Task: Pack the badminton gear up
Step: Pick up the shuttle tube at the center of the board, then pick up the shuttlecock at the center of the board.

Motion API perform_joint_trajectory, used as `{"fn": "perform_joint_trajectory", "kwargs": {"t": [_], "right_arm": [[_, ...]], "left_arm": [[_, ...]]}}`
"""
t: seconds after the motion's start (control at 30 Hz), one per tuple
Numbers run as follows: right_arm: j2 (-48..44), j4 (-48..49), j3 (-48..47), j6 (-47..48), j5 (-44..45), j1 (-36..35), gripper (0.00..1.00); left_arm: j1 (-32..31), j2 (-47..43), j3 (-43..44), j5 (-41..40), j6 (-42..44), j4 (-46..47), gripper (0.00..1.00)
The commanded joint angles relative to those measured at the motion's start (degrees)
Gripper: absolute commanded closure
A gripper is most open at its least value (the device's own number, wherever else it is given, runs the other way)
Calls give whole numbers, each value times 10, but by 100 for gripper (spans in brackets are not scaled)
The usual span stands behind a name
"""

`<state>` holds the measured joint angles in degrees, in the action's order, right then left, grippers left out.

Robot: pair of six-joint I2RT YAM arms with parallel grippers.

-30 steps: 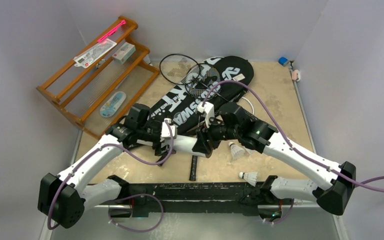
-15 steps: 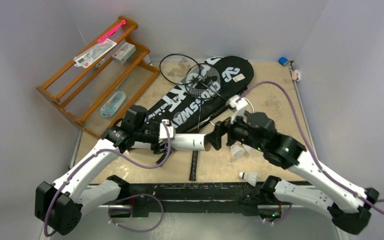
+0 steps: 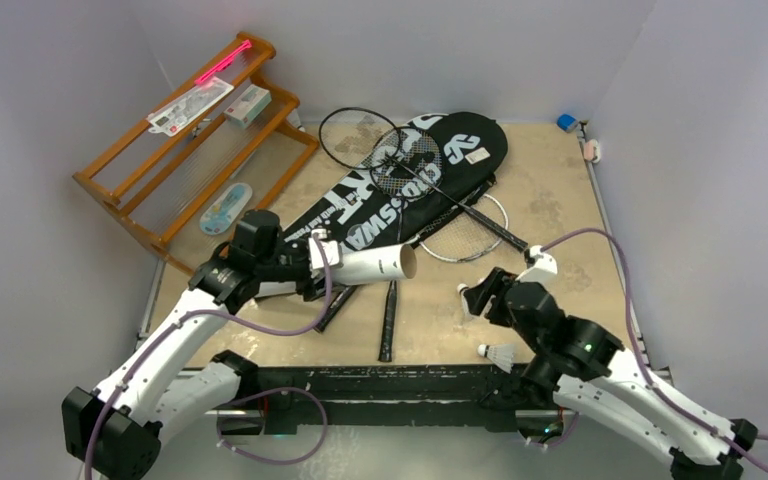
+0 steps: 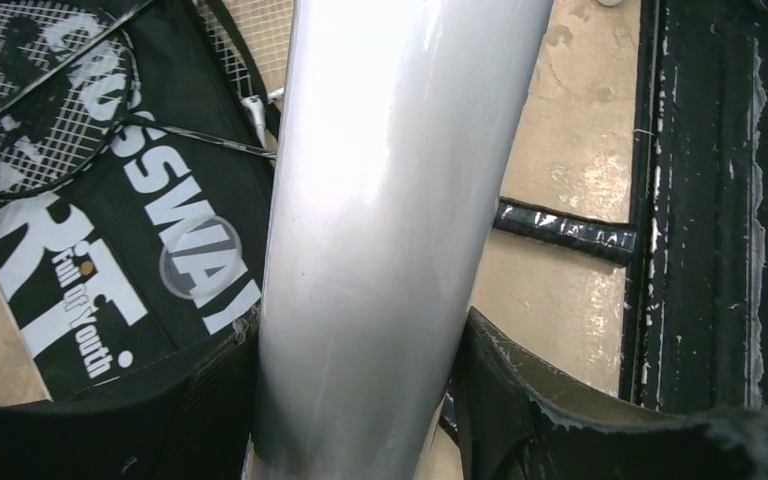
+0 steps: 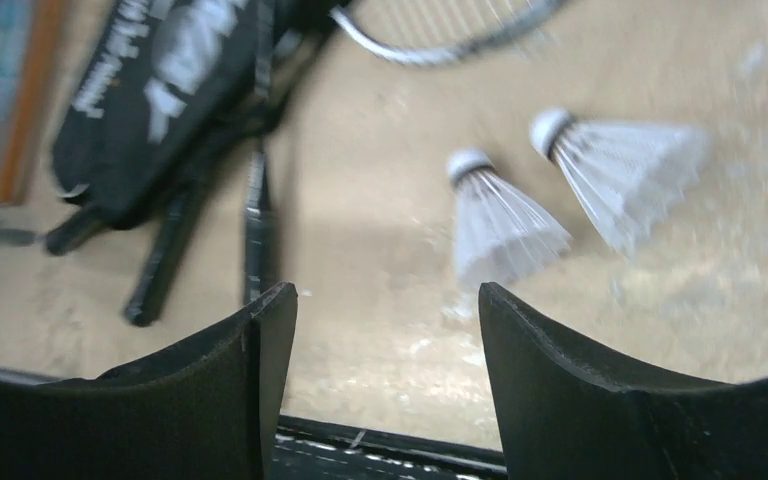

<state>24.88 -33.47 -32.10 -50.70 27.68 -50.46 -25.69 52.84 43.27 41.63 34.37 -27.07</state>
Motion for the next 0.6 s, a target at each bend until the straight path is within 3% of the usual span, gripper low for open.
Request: {"fn": "perform_joint_trajectory", "kwargs": {"t": [0.0,0.2,0.57], "right_arm": [[19,-38,49,-181,42,0,32],[88,-28,66,-247,80,0,42],[174,95,101,-257,127,0,45]], "left_arm": [[11,-24,7,6,-3,34,53],[13,-30,8,11,2,33,55],[13,-30,8,42,15,30,57]]}}
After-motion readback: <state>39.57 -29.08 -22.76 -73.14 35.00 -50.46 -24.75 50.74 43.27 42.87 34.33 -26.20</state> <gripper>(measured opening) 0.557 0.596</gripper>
